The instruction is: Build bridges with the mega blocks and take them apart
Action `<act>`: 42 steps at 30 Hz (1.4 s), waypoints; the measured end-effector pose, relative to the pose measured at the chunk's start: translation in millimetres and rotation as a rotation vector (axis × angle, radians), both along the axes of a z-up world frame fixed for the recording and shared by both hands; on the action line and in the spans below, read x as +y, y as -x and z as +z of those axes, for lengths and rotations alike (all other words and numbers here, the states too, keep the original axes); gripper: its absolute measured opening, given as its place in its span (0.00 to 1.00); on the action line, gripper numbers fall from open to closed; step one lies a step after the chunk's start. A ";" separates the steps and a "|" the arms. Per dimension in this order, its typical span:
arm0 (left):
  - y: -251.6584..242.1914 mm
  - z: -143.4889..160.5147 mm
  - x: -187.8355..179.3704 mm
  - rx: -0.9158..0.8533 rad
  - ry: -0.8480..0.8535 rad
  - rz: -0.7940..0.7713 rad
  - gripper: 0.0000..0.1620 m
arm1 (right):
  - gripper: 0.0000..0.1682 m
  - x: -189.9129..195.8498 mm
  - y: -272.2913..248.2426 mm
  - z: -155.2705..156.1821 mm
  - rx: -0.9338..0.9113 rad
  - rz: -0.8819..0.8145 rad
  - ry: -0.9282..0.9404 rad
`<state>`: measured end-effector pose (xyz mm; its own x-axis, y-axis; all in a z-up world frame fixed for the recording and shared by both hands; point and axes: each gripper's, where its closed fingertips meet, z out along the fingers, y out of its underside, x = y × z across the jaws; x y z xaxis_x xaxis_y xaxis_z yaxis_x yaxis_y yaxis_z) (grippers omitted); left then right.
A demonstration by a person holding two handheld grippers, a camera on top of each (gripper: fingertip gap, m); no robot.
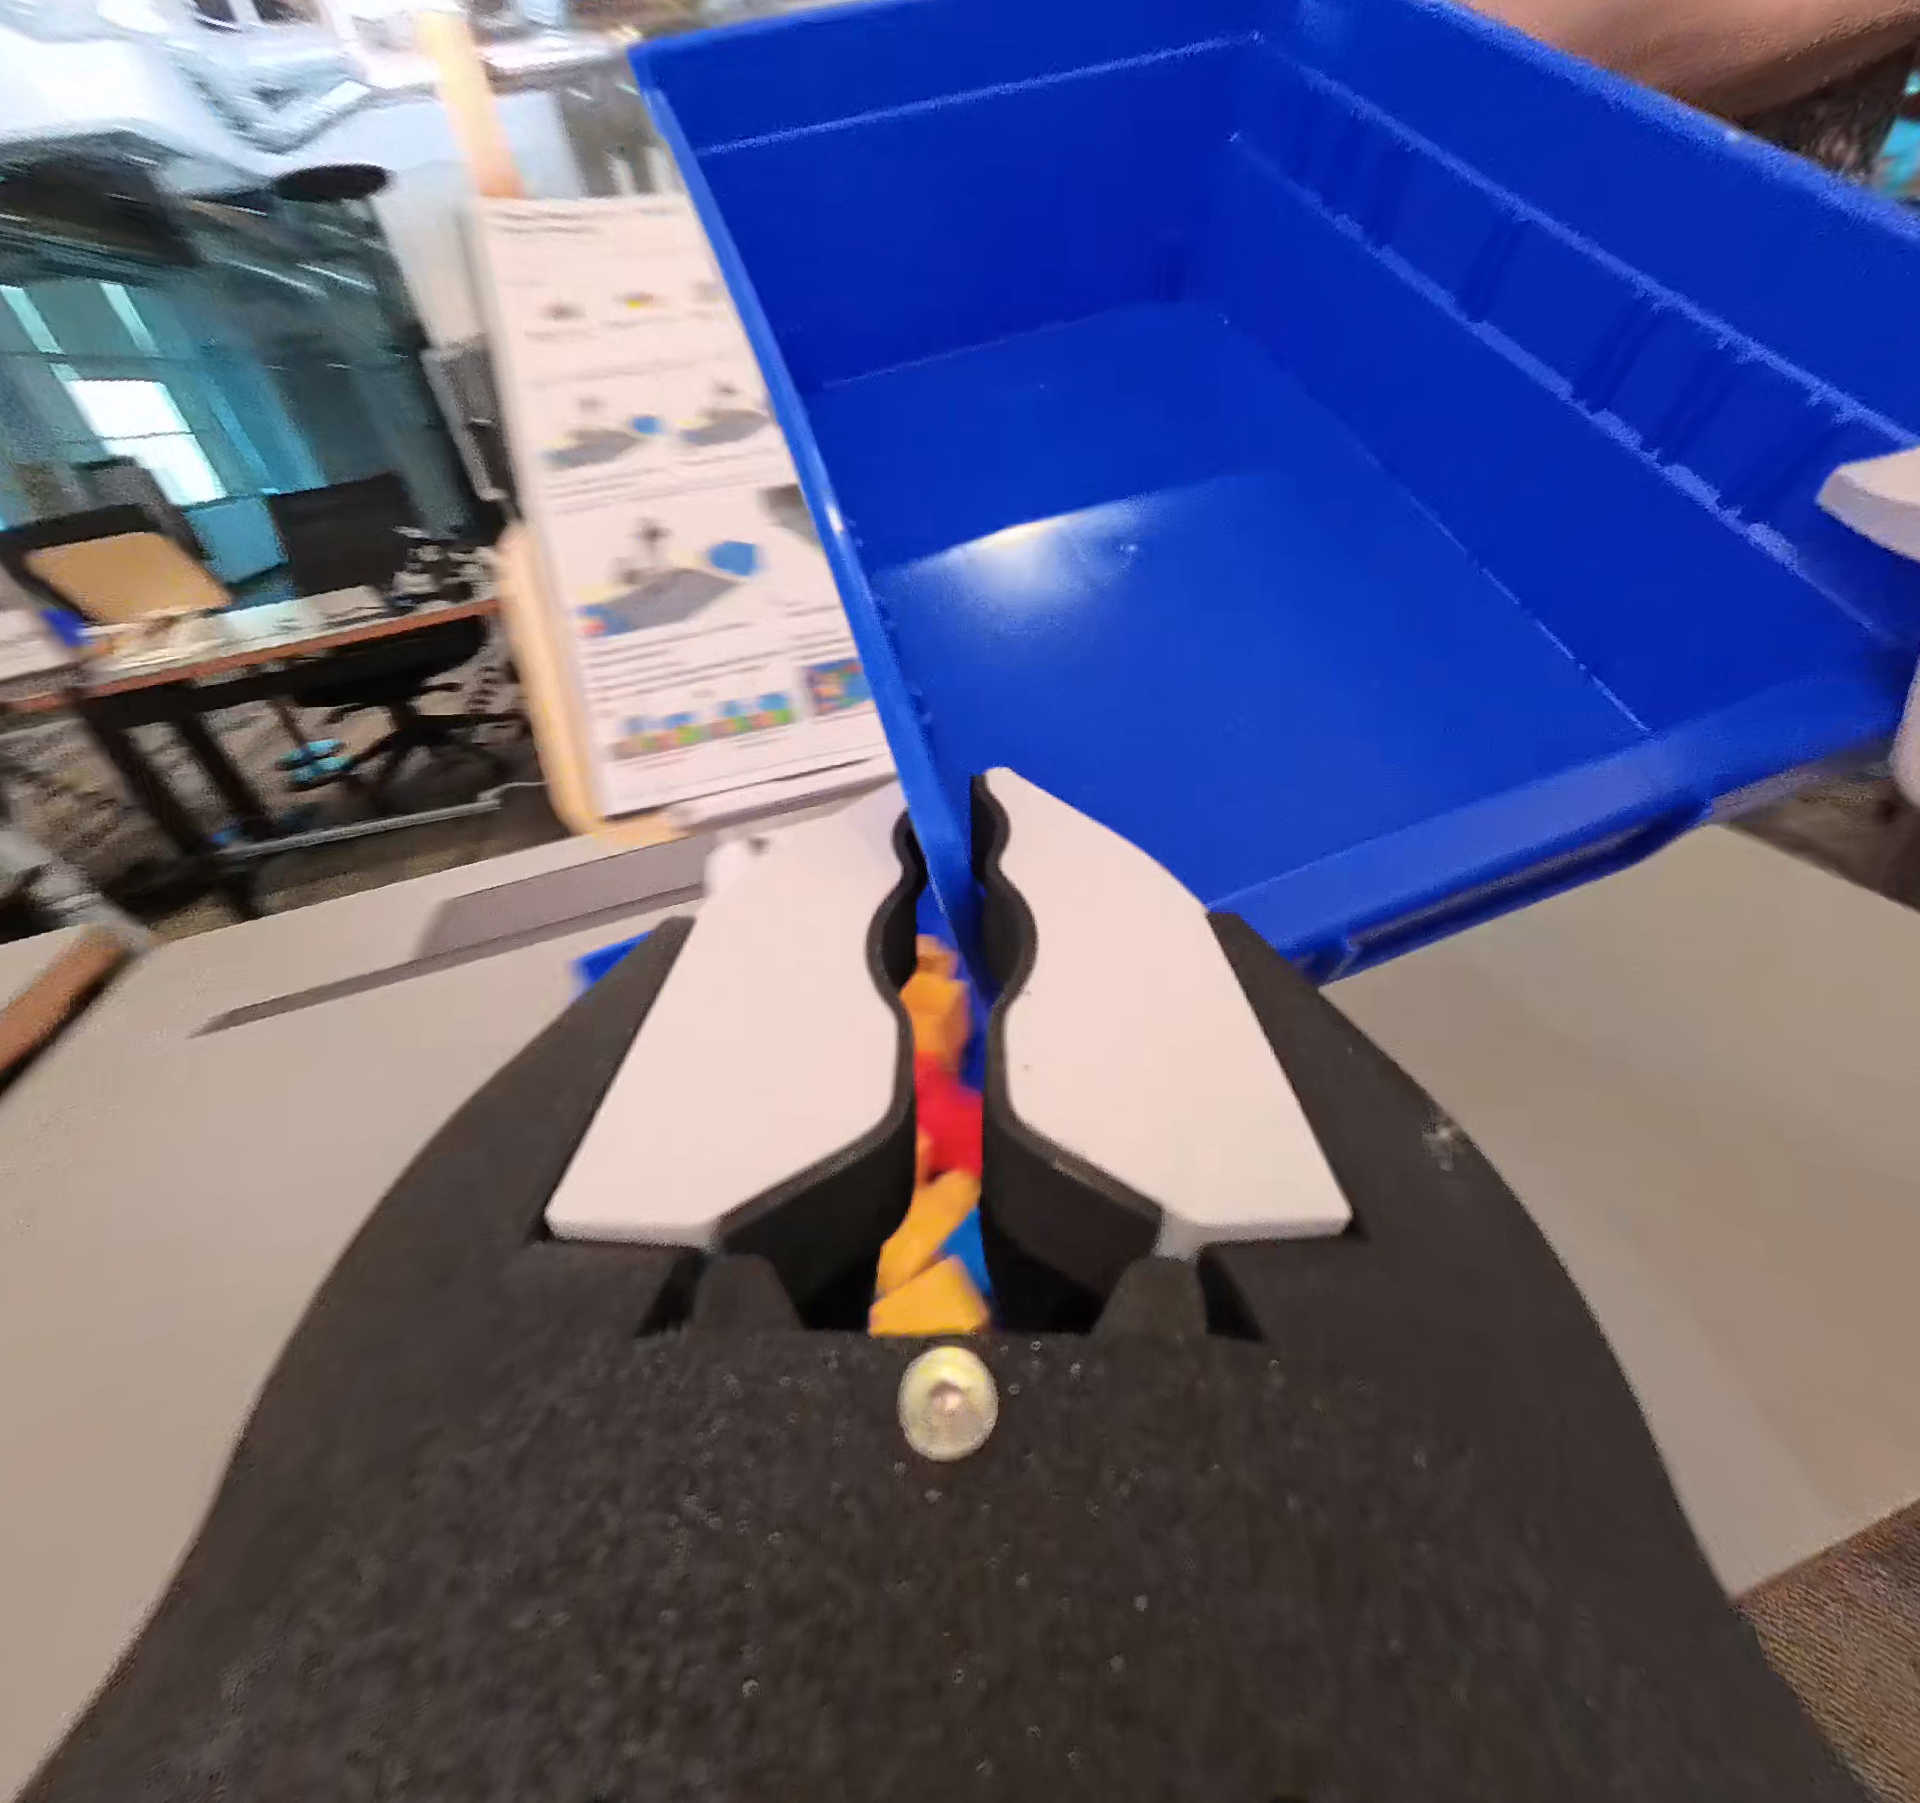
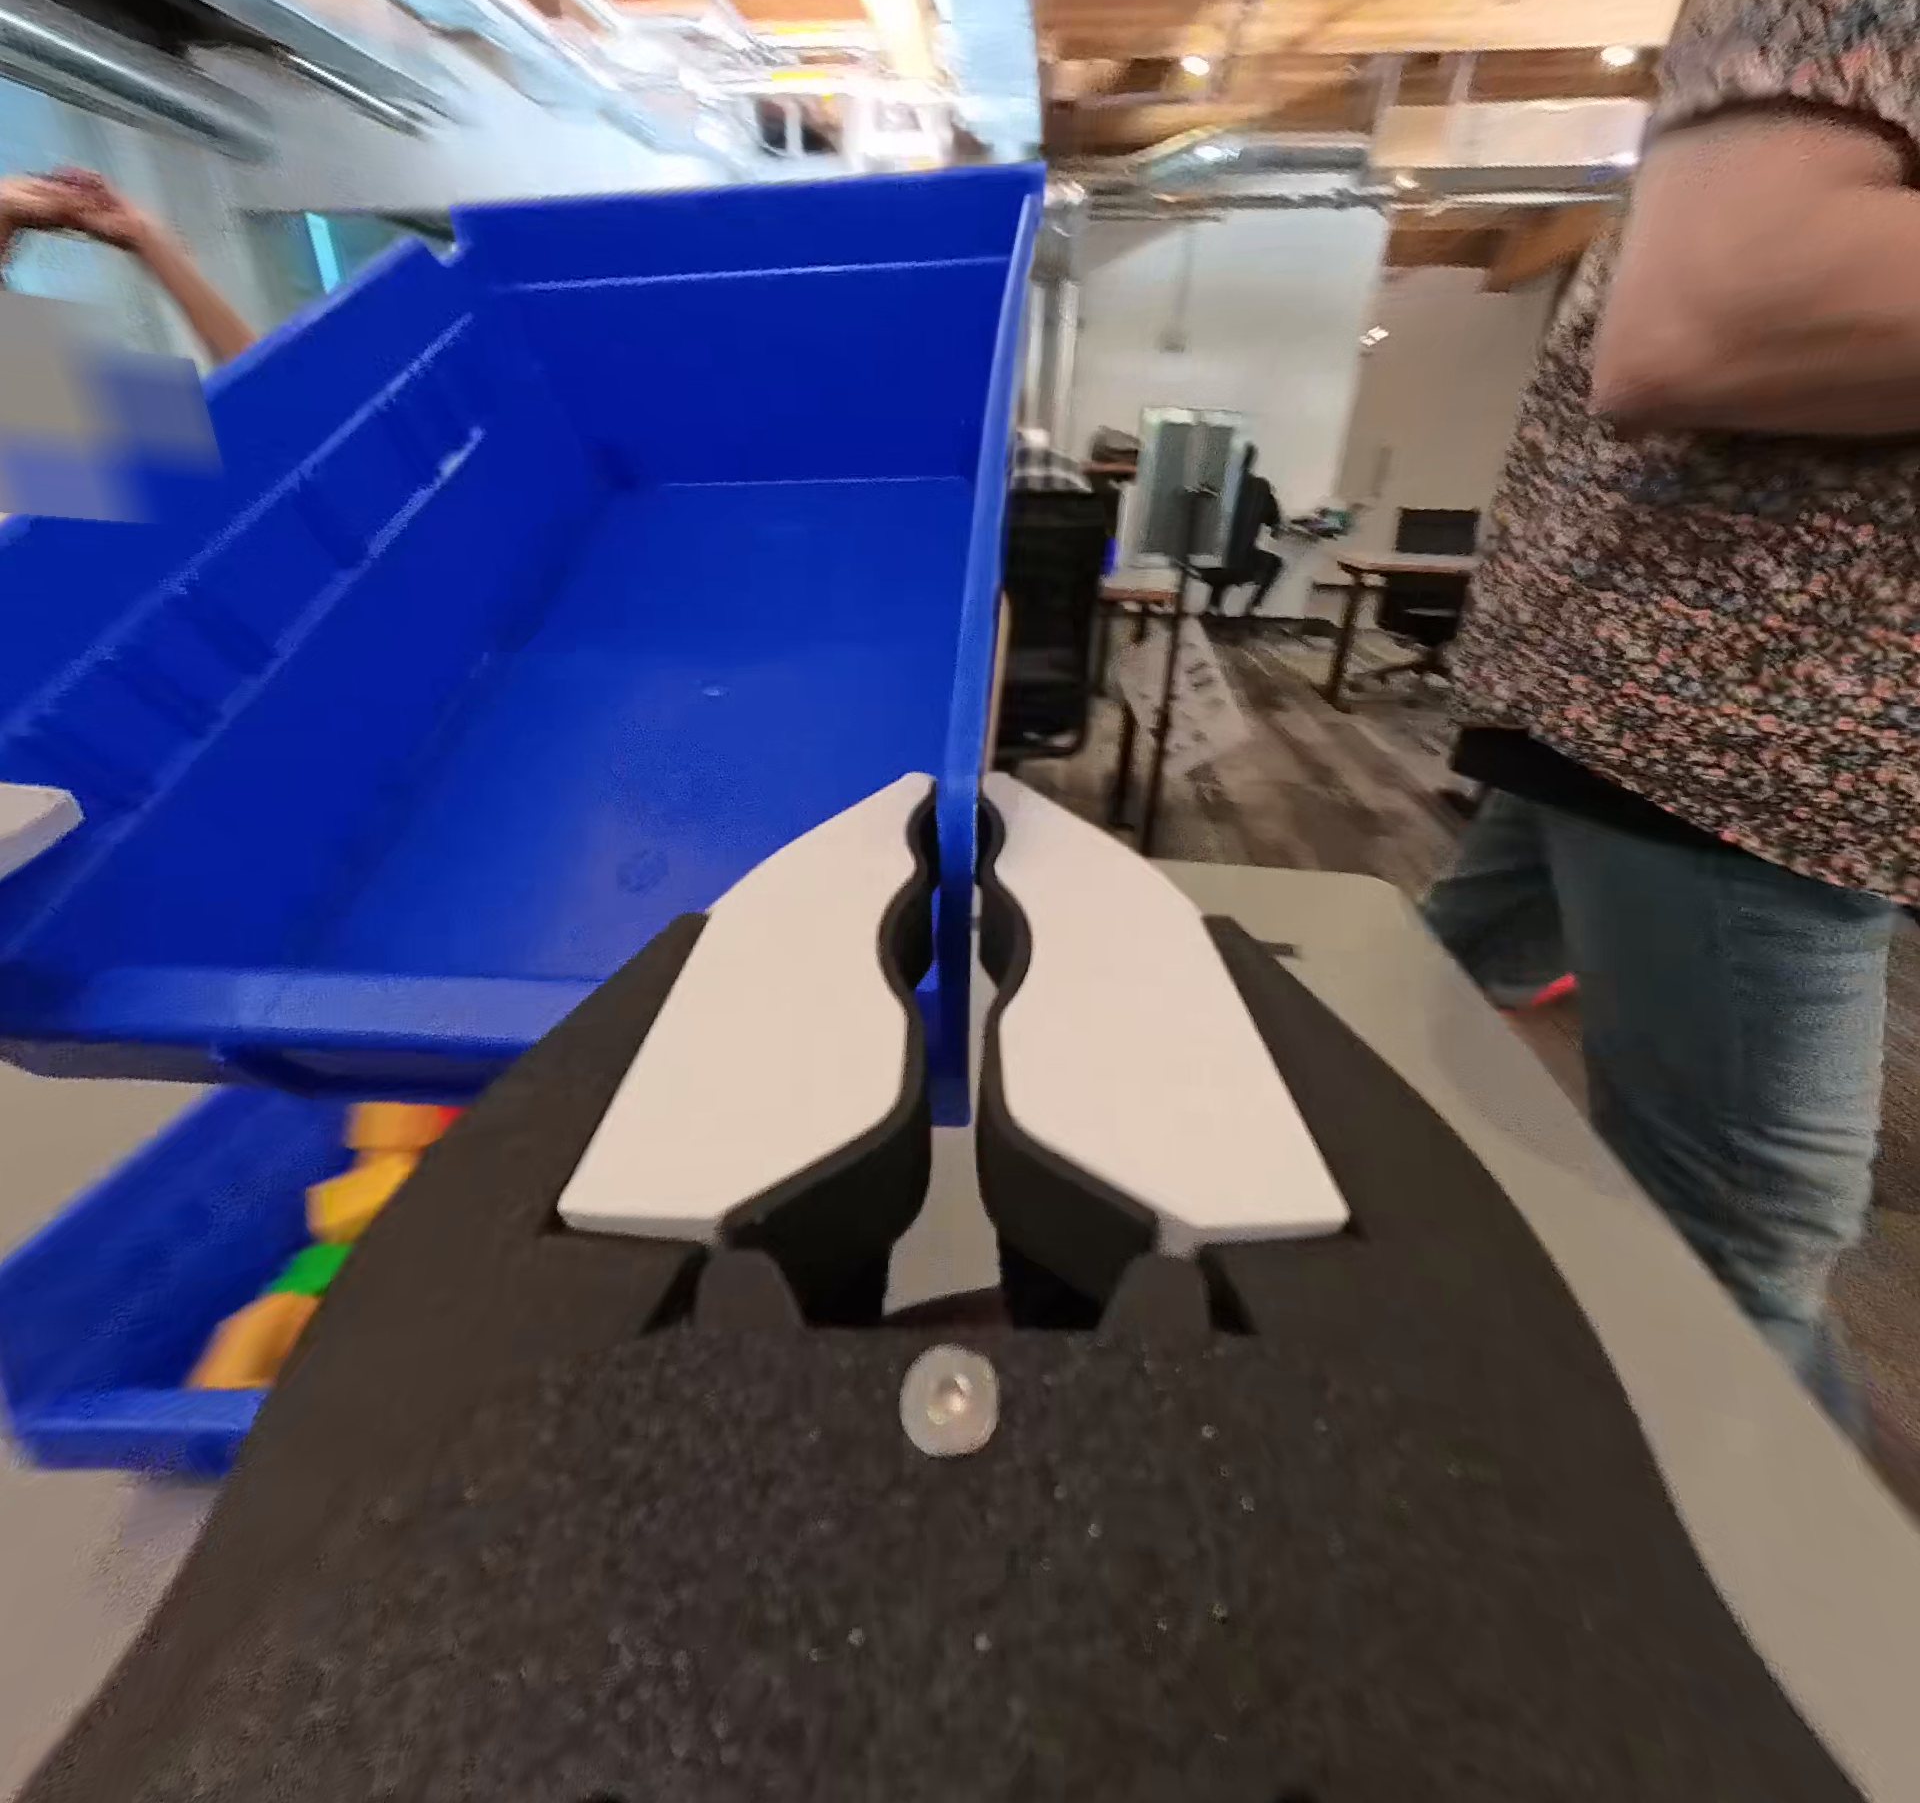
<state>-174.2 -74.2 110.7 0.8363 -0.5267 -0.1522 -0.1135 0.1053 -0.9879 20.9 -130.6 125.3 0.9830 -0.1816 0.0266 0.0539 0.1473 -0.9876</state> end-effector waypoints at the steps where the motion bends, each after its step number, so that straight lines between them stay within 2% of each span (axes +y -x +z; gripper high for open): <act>1: -38.3 -8.0 3.4 0.005 0.019 -0.039 0.04 | 0.02 -2.7 -35.7 -6.3 0.006 -0.038 0.027; 3: -111.9 -34.9 9.3 0.000 0.099 -0.111 0.04 | 0.02 -7.6 -103.5 -30.0 0.019 -0.126 0.125; 5: -173.6 -74.8 13.5 0.004 0.204 -0.161 0.04 | 0.02 -8.3 -158.2 -64.6 0.077 -0.169 0.209; 7: -214.7 -117.9 15.8 0.025 0.290 -0.171 0.04 | 0.02 -4.0 -196.2 -106.3 0.141 -0.182 0.280; 10: -250.0 -169.8 14.3 0.093 0.362 -0.181 0.04 | 0.02 -0.5 -231.5 -163.3 0.207 -0.169 0.376; 17: -269.6 -231.6 13.8 0.173 0.458 -0.204 0.07 | 0.02 12.3 -252.1 -231.4 0.305 -0.091 0.439; 19: -270.8 -238.3 16.7 0.180 0.448 -0.220 0.09 | 0.02 17.2 -254.7 -246.4 0.311 -0.097 0.449; 21: -270.3 -239.4 13.8 0.199 0.463 -0.259 0.11 | 0.02 19.3 -255.4 -249.0 0.363 -0.096 0.422; 22: -264.3 -240.1 10.6 0.224 0.487 -0.276 0.21 | 0.05 17.4 -256.4 -248.4 0.405 -0.108 0.420; 23: -252.5 -237.6 6.7 0.230 0.508 -0.287 0.33 | 0.16 11.5 -260.2 -243.1 0.415 -0.152 0.416; 24: -236.3 -230.3 -0.5 0.212 0.520 -0.317 0.35 | 0.26 2.7 -262.9 -229.8 0.380 -0.203 0.400; 25: -214.8 -218.2 -8.8 0.177 0.518 -0.352 0.33 | 0.29 -6.8 -263.5 -208.1 0.328 -0.263 0.357; 26: -185.9 -203.5 -13.1 0.143 0.496 -0.356 0.33 | 0.31 -12.5 -255.8 -180.1 0.271 -0.294 0.297; 28: -108.9 -174.8 -4.7 0.093 0.418 -0.260 0.29 | 0.32 -1.3 -198.0 -128.2 0.163 -0.167 0.223; 30: -16.2 -157.5 21.3 0.036 0.368 -0.064 0.28 | 0.31 26.9 -110.6 -104.0 0.087 0.027 0.223; 31: 27.8 -156.3 34.5 0.009 0.372 0.035 0.28 | 0.31 43.5 -61.2 -104.2 0.069 0.135 0.232; 32: 64.3 -159.2 45.6 -0.021 0.385 0.109 0.28 | 0.31 60.4 -12.1 -114.3 0.078 0.238 0.253; 34: 106.4 -178.0 62.8 -0.062 0.454 0.174 0.28 | 0.31 86.2 77.4 -159.6 0.128 0.409 0.363; 35: 112.7 -191.1 69.7 -0.059 0.503 0.173 0.28 | 0.29 93.5 103.6 -183.0 0.123 0.405 0.407; 36: 113.1 -203.0 76.6 -0.051 0.538 0.170 0.28 | 0.28 98.1 113.7 -199.8 0.084 0.334 0.418; 38: 103.0 -222.9 87.2 -0.031 0.582 0.151 0.27 | 0.21 98.9 108.1 -210.7 0.011 0.152 0.374; 39: 95.4 -230.2 90.4 -0.028 0.596 0.135 0.23 | 0.16 98.6 107.3 -212.9 0.001 0.119 0.354; 40: 90.0 -236.0 93.9 -0.029 0.604 0.137 0.23 | 0.09 100.9 109.6 -220.3 -0.011 0.117 0.377; 41: 87.6 -238.4 97.0 -0.034 0.605 0.150 0.24 | 0.07 105.0 107.7 -234.2 -0.022 0.088 0.447; 42: 87.3 -237.7 99.3 -0.046 0.604 0.159 0.20 | 0.07 109.3 105.8 -247.5 -0.013 0.065 0.511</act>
<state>-261.5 25.1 -127.0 0.9102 -0.3770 0.1715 -0.0380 -0.4884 -0.8718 -84.9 -21.2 -122.1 0.9908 -0.0811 0.1085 0.0735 -0.3503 -0.9337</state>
